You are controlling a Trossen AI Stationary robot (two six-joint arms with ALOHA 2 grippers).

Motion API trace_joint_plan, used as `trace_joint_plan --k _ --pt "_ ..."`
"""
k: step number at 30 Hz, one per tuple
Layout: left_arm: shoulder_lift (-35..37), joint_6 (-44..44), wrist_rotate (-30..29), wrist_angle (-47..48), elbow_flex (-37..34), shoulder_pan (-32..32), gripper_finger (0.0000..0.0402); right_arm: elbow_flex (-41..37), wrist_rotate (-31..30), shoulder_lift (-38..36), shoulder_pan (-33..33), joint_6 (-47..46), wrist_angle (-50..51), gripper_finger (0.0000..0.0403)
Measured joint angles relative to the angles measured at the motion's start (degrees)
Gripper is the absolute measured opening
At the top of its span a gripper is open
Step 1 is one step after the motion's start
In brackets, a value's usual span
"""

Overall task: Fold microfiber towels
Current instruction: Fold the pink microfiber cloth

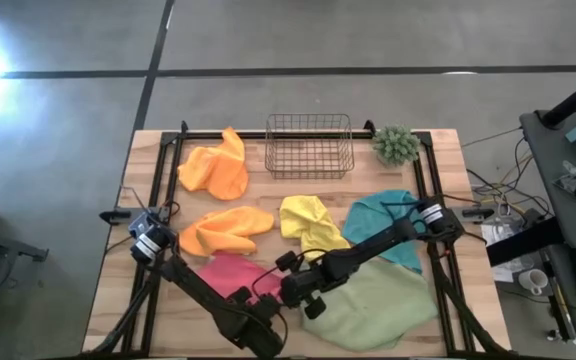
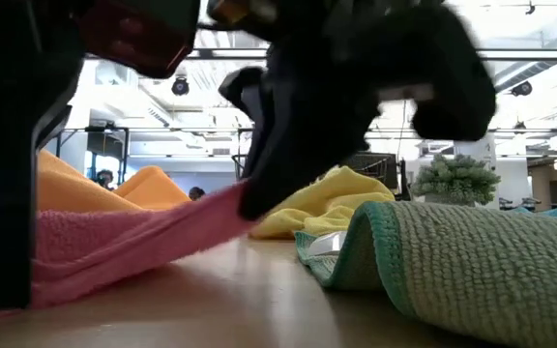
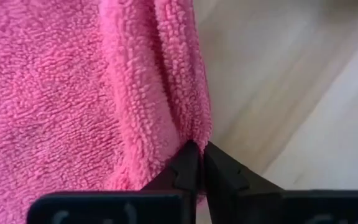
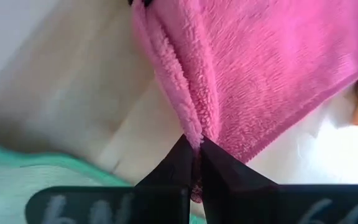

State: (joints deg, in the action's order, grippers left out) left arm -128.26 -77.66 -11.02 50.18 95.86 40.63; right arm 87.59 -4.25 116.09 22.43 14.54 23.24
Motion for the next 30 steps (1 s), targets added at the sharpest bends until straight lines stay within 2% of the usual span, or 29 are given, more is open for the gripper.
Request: trace_joint_plan --k 11,20,27,30 --pt "1.5 0.0 -0.6 -0.6 10.8 1.7 0.0 0.0 1.8 -2.4 5.4 -6.5 5.8 0.0008" --pt "3.3 -0.7 -0.7 0.4 18.5 2.3 0.0 0.1 2.8 -9.4 6.1 -8.7 6.9 0.0008" --pt "4.8 -6.8 0.1 13.9 20.8 2.4 0.0 0.2 2.3 -9.4 5.3 -8.0 4.2 0.0008" --pt "5.9 -9.0 0.1 19.8 20.9 2.5 0.0 0.2 -1.2 -9.4 4.2 -6.6 1.5 0.0008"
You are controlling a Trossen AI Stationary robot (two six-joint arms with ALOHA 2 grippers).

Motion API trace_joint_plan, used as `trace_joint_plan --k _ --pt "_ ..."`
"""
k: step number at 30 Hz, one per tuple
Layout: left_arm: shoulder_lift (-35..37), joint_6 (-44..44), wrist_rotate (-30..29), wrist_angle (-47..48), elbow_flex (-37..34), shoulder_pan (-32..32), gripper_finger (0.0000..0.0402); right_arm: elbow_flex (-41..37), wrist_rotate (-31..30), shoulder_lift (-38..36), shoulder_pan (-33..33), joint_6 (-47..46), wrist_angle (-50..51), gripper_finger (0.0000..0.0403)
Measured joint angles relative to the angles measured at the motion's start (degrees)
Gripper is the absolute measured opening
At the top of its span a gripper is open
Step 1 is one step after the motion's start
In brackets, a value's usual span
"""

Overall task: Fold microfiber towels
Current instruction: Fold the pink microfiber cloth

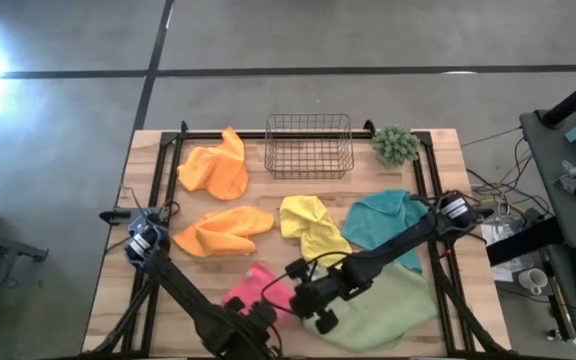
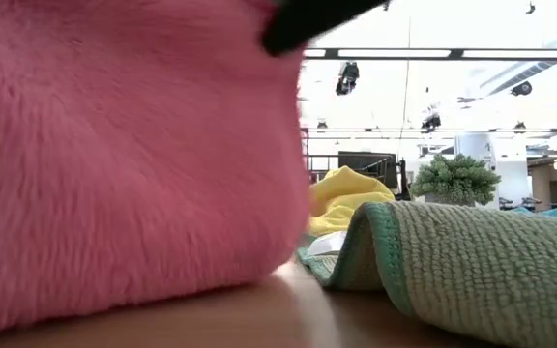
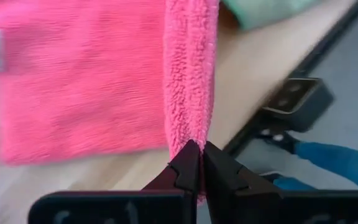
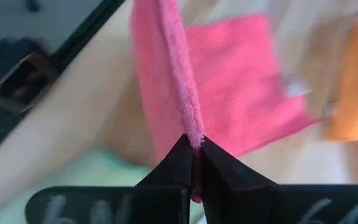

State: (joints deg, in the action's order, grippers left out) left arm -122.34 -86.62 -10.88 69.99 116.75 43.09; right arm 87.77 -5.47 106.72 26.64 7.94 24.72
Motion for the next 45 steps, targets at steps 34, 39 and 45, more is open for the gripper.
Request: trace_joint_plan --k 34,39,45 --pt "0.7 -4.5 1.5 13.0 -12.1 -0.3 0.0017 0.0 1.3 8.8 -11.0 0.6 -16.5 0.003" --pt "0.7 -4.5 1.5 13.0 -12.1 -0.3 0.0068 0.0 1.3 8.8 -11.0 -0.9 -16.5 0.0072" --pt "1.0 -4.5 3.7 14.0 -12.0 -0.3 0.0145 0.0 0.9 7.3 -11.5 -3.3 -14.3 0.0111"
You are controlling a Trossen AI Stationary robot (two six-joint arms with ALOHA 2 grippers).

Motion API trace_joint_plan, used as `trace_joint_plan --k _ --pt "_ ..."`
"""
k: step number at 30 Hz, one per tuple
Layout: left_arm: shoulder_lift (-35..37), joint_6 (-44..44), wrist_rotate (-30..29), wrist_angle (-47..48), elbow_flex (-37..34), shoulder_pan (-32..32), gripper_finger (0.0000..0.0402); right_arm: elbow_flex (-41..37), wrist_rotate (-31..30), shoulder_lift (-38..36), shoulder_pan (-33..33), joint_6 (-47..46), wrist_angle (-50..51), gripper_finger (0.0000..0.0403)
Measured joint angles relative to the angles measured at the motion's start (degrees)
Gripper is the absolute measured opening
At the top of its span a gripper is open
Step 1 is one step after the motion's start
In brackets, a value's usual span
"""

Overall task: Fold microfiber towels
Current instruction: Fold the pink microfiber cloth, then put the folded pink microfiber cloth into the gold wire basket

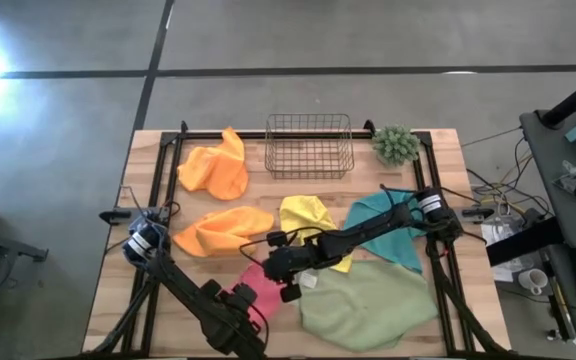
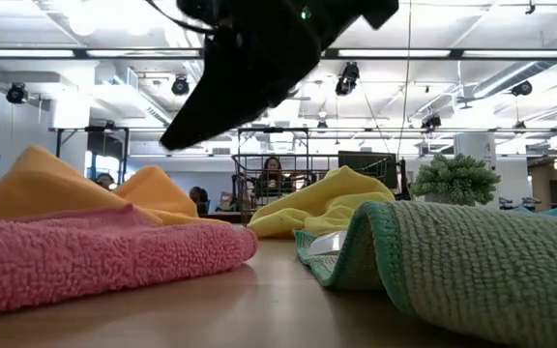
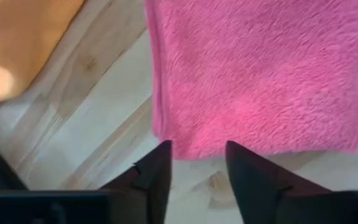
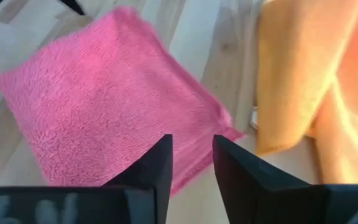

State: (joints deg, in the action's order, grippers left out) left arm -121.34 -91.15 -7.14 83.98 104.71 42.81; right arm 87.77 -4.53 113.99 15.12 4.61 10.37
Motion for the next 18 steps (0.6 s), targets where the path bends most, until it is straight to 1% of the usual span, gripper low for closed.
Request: trace_joint_plan --k 2,4,6,8,10,13,16,18 --pt "1.1 -0.1 1.0 0.5 0.0 -0.1 0.0167 0.0 0.0 -1.5 -0.1 -0.2 1.8 0.0119" --pt "2.6 -1.0 1.1 1.3 0.0 0.0 0.0181 0.0 0.0 -3.2 -0.1 -0.2 4.3 0.0126" --pt "4.4 -2.3 0.3 0.9 0.0 0.5 0.0185 0.0 0.0 -5.0 -0.1 -0.1 7.8 0.0131" --pt "5.9 -3.8 -2.3 -0.2 0.0 1.4 0.0185 0.0 0.3 -6.6 0.0 0.3 11.7 0.0135" --pt "6.8 -5.4 -6.0 -3.5 0.2 2.7 0.0182 0.0 2.2 -8.0 0.1 1.0 16.1 0.0137" --pt "6.4 -6.2 -10.6 -11.5 0.0 3.9 0.0176 -0.1 7.7 -8.8 0.3 3.2 20.2 0.0134" --pt "3.6 -3.6 -12.3 -20.6 0.0 3.9 0.0169 -0.8 11.8 -8.2 1.4 6.0 19.9 0.0128" --pt "0.9 -1.5 -12.5 -25.4 0.0 3.8 0.0163 -0.8 12.5 -7.2 2.4 8.3 18.6 0.0126"
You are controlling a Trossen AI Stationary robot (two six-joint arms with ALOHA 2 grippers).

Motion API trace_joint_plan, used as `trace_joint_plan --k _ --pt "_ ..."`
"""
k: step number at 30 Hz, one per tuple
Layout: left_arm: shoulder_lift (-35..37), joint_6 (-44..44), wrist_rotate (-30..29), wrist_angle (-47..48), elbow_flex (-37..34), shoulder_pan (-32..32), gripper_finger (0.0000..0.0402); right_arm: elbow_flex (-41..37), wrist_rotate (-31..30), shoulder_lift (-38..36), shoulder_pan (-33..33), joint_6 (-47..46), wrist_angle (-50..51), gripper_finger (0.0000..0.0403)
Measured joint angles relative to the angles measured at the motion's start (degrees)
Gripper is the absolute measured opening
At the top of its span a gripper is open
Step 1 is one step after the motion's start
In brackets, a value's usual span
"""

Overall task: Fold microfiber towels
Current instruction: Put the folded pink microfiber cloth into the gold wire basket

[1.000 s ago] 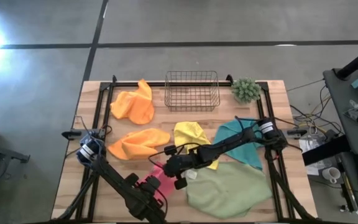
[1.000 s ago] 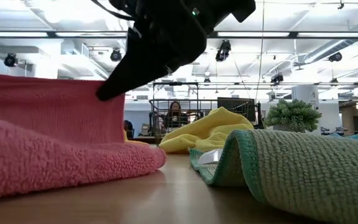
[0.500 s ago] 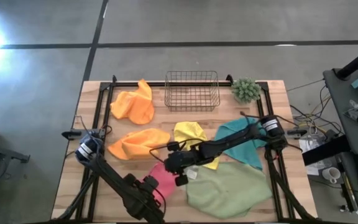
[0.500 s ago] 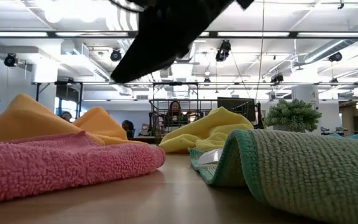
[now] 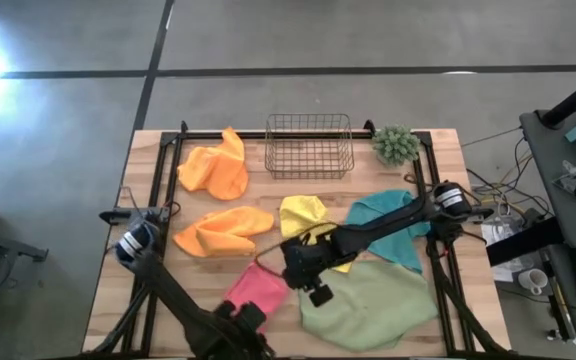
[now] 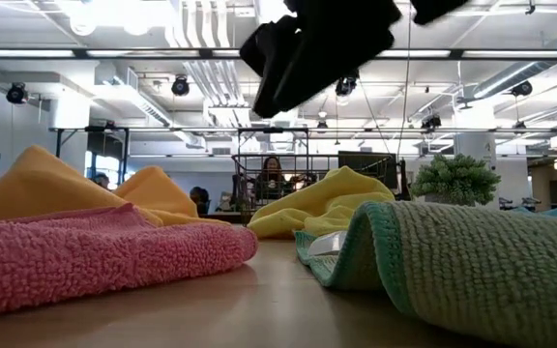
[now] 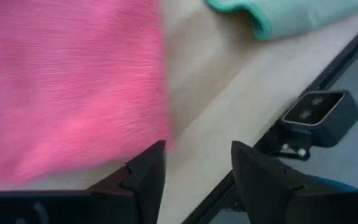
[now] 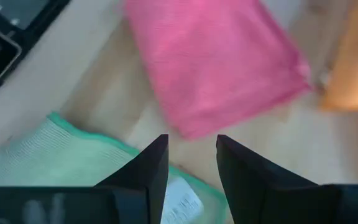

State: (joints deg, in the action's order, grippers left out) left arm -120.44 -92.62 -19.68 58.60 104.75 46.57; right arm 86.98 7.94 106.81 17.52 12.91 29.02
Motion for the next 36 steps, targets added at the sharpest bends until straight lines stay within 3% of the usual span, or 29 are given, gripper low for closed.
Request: trace_joint_plan --k 8,17,22,29,36 --pt "-5.6 0.9 4.4 -9.4 0.2 -0.4 0.0137 0.0 -0.6 4.4 4.7 14.8 -5.4 0.0138" --pt "-5.6 2.1 4.8 -17.9 0.1 -0.5 0.0127 0.7 -2.7 6.8 5.6 11.9 -6.4 0.0139" --pt "-5.5 6.5 13.3 -14.7 0.1 -1.5 0.0127 0.8 -6.4 6.7 5.6 11.1 -7.4 0.0139" --pt "-2.0 8.1 13.4 2.2 2.5 -1.4 0.0127 2.5 -6.7 6.8 5.2 12.4 -8.3 0.0139" --pt "-2.6 9.5 9.6 -0.3 1.1 -1.2 0.0127 2.4 -7.0 9.3 4.5 13.3 -10.0 0.0139"
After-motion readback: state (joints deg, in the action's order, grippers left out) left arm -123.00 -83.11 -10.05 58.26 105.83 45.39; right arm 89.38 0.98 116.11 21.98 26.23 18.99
